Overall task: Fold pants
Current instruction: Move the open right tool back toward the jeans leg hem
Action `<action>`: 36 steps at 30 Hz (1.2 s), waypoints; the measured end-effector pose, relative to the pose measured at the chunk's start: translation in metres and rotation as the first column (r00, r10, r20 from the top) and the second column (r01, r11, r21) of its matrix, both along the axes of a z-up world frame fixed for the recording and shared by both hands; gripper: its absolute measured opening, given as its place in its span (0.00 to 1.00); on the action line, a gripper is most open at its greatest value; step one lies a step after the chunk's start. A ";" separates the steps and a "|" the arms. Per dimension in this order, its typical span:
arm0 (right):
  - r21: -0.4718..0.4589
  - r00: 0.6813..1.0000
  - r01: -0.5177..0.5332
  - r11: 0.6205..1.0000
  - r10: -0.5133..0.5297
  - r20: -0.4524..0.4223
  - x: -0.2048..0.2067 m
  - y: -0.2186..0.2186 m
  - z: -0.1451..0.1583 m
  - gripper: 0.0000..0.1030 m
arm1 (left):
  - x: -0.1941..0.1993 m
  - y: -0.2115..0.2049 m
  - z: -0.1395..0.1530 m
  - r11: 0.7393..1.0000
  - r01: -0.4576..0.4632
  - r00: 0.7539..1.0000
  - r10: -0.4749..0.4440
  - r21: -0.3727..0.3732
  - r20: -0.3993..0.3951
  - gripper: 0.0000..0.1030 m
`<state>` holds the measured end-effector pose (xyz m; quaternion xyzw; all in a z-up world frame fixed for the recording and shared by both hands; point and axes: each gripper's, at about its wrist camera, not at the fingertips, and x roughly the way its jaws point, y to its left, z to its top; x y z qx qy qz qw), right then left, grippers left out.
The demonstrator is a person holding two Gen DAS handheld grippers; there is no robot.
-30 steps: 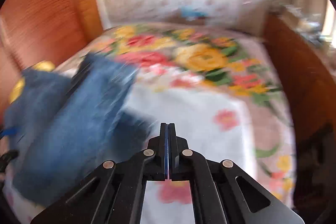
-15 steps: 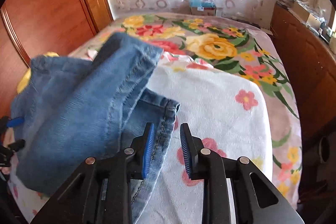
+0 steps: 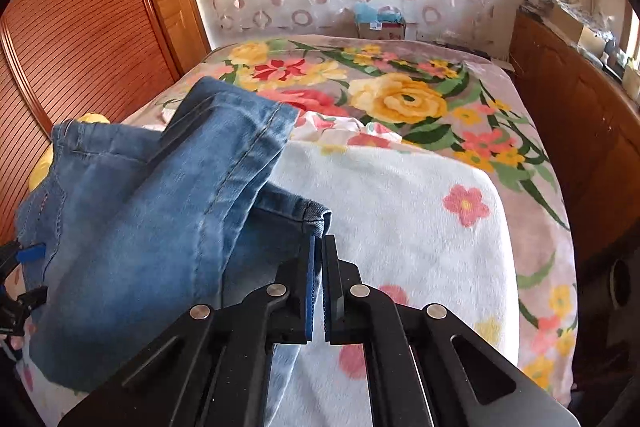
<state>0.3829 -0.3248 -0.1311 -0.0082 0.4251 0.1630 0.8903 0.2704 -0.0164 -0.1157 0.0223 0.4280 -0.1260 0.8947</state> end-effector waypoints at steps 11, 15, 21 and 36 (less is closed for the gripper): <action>0.113 0.994 -0.106 0.988 0.107 0.002 -0.070 0.008 0.019 0.35 | 0.007 -0.005 0.001 1.000 -0.001 1.000 0.001 0.006 -0.007 0.79; 0.067 0.993 -0.110 0.992 0.112 -0.030 -0.069 0.018 0.007 0.35 | 0.005 -0.004 0.005 1.000 -0.007 1.000 0.007 0.011 -0.006 0.79; 0.095 0.991 -0.130 0.987 0.132 -0.018 -0.076 0.018 0.015 0.06 | -0.006 -0.009 0.020 1.000 -0.003 1.000 0.002 0.030 0.027 0.79; 0.036 1.000 -0.023 0.999 0.022 0.015 -0.155 -0.028 0.048 0.08 | -0.023 -0.014 0.042 0.999 0.027 0.996 -0.028 0.022 0.087 0.79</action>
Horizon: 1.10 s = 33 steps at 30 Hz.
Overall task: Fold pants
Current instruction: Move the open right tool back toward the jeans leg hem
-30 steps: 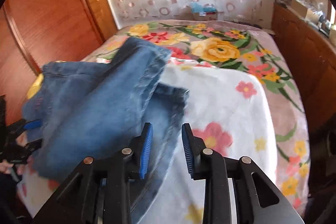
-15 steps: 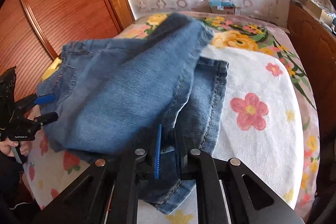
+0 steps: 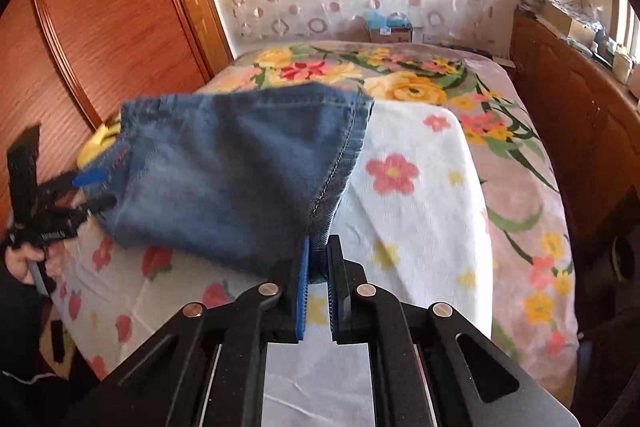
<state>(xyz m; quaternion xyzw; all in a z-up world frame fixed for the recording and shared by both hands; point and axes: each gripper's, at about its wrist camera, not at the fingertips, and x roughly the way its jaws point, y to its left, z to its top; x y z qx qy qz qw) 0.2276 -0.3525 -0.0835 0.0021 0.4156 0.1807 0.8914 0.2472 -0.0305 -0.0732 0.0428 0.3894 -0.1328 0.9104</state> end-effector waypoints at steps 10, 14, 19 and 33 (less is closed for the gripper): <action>-0.012 0.999 0.048 0.999 -0.048 0.021 0.036 0.014 0.004 0.40 | 0.006 0.002 -0.004 1.000 -0.011 1.000 0.011 -0.008 -0.018 0.79; -0.007 0.999 0.048 0.999 -0.048 0.007 0.038 0.024 -0.007 0.40 | 0.006 -0.006 -0.004 1.000 -0.002 1.000 0.002 -0.015 -0.019 0.79; 0.035 0.998 0.064 0.997 -0.064 0.000 0.023 0.015 -0.018 0.44 | 0.008 -0.020 -0.003 0.999 0.020 1.000 -0.021 -0.028 -0.023 0.79; 0.052 0.989 0.142 0.988 -0.140 -0.047 0.013 0.001 -0.036 0.47 | 0.014 -0.073 -0.022 0.992 0.125 0.988 -0.125 0.002 -0.093 0.79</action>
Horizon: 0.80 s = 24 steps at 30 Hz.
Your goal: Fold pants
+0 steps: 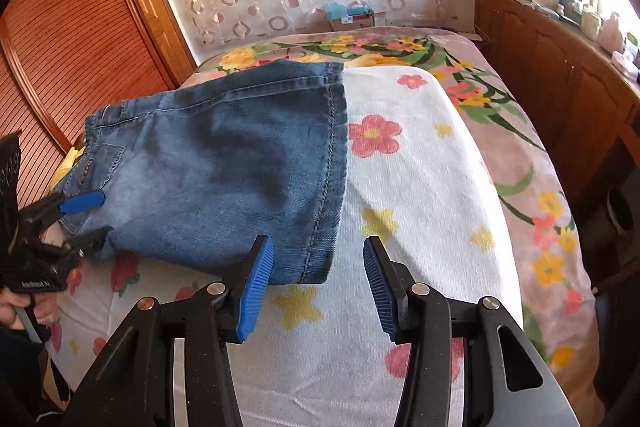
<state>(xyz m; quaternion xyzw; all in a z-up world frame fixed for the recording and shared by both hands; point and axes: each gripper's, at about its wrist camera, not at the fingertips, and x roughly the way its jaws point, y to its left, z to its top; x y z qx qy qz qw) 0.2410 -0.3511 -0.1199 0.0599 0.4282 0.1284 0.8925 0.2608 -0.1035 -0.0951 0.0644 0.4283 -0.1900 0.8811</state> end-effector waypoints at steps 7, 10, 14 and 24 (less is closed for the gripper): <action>0.038 0.999 -0.009 0.999 0.010 -0.034 0.004 -0.001 -0.005 0.47 | -0.004 -0.001 -0.006 1.000 0.001 1.000 -0.001 0.017 0.004 0.79; 0.035 0.999 -0.027 0.999 0.028 -0.027 0.005 0.003 -0.003 0.25 | -0.005 0.003 -0.002 1.000 -0.004 1.000 0.004 -0.005 0.002 0.79; 0.021 0.997 -0.063 0.998 0.062 0.053 0.003 0.012 0.016 0.07 | -0.009 0.011 0.005 1.000 -0.014 1.000 0.014 -0.020 0.015 0.79; 0.031 0.952 -0.201 0.979 0.188 0.240 0.030 0.081 0.092 0.07 | -0.026 0.071 0.030 0.994 -0.091 0.993 0.096 -0.059 0.071 0.79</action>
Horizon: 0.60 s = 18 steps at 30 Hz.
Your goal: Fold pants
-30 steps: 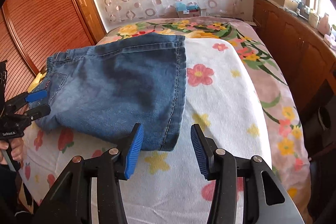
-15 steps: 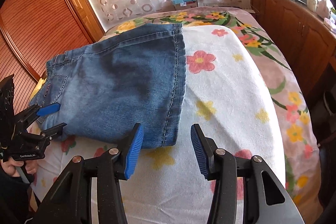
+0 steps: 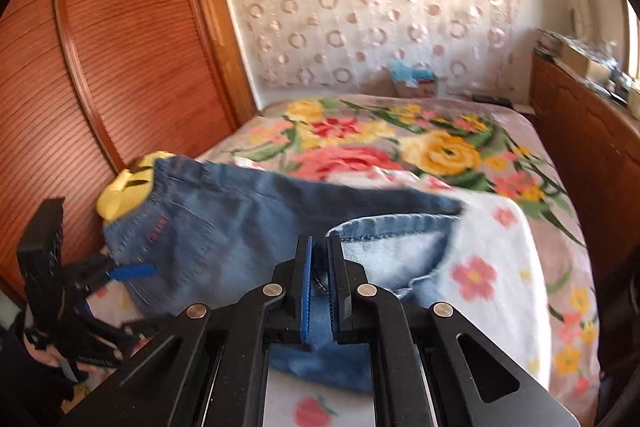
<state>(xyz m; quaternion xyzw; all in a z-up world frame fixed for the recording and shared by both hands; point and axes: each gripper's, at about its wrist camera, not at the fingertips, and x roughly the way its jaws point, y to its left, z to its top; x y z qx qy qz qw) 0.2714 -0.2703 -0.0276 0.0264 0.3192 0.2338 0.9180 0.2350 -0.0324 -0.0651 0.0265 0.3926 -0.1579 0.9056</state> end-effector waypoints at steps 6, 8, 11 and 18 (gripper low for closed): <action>0.067 0.982 -0.190 0.979 0.191 -0.002 0.015 0.080 0.015 0.06 | -0.012 0.058 0.004 0.996 -0.093 0.996 0.093 -0.009 0.000 0.79; 0.093 0.964 -0.262 0.961 0.265 -0.022 0.015 0.105 0.015 0.06 | -0.015 0.073 0.003 0.993 -0.118 0.993 0.117 -0.011 -0.005 0.79; 0.070 0.949 -0.310 0.948 0.313 -0.035 0.015 0.124 0.013 0.07 | -0.018 0.084 0.001 0.990 -0.138 0.990 0.138 -0.011 -0.008 0.79; -0.022 0.985 -0.172 0.985 0.172 -0.012 0.029 0.096 0.010 0.34 | -0.007 0.080 -0.004 0.992 -0.123 0.992 0.123 -0.023 -0.004 0.79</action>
